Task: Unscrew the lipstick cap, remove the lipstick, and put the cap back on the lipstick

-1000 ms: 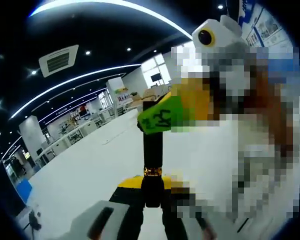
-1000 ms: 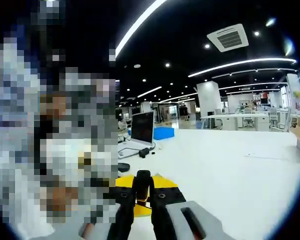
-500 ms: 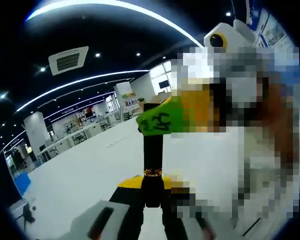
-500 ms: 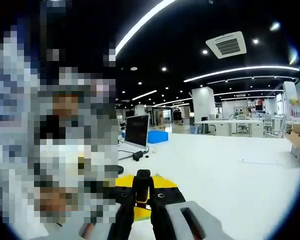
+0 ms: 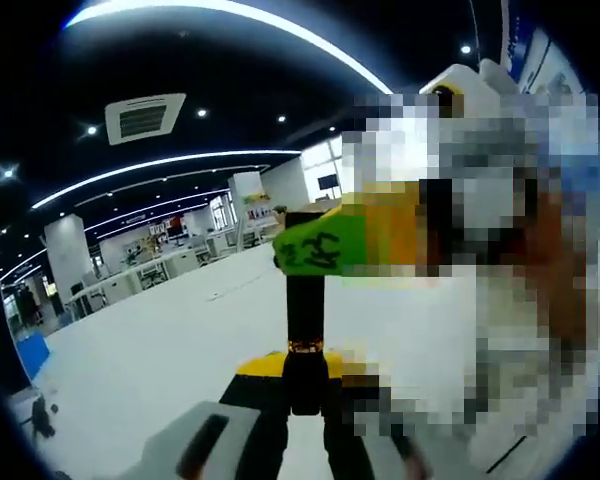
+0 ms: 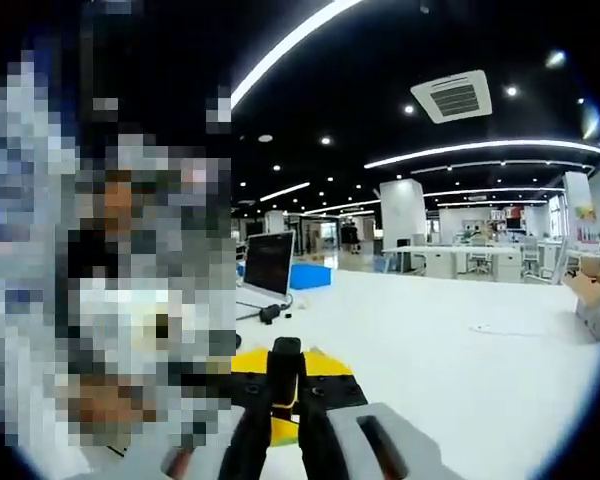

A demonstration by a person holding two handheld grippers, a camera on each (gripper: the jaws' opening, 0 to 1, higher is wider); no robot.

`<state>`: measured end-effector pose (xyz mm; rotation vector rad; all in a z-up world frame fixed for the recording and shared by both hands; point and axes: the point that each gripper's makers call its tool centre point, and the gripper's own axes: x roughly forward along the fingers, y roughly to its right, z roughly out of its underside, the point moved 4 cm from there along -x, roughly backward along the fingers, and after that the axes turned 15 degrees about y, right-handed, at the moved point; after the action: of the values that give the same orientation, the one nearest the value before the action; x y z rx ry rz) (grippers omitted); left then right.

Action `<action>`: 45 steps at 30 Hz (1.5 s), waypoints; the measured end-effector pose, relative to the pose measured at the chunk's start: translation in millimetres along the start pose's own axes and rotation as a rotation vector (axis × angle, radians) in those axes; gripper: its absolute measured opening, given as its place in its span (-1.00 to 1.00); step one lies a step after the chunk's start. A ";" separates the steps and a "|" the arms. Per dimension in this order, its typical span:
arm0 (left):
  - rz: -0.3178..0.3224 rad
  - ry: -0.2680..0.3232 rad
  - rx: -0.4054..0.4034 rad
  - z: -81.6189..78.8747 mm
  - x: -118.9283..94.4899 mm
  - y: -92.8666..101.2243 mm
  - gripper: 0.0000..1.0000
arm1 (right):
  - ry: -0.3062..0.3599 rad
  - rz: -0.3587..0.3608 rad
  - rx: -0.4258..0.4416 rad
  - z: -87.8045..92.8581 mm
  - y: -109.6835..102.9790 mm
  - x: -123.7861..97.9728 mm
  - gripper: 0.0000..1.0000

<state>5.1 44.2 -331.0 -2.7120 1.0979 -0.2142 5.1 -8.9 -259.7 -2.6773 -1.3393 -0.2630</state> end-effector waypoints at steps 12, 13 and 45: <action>0.061 -0.014 -0.111 10.2 2.2 -3.7 -0.75 | 0.135 -0.080 0.026 -21.1 -10.3 -8.6 -0.32; 0.064 -0.014 -0.119 10.7 3.0 -4.2 -0.75 | 0.141 -0.079 0.027 -22.5 -10.3 -9.5 -0.32; 0.598 0.102 -0.549 -9.5 -0.8 27.3 -0.75 | 0.112 -0.345 0.312 -17.7 14.5 -39.1 -0.42</action>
<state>-15.8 24.3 -328.5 -2.6406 2.2012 0.0599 -8.0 -51.4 -251.5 -2.1429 -1.6477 -0.2145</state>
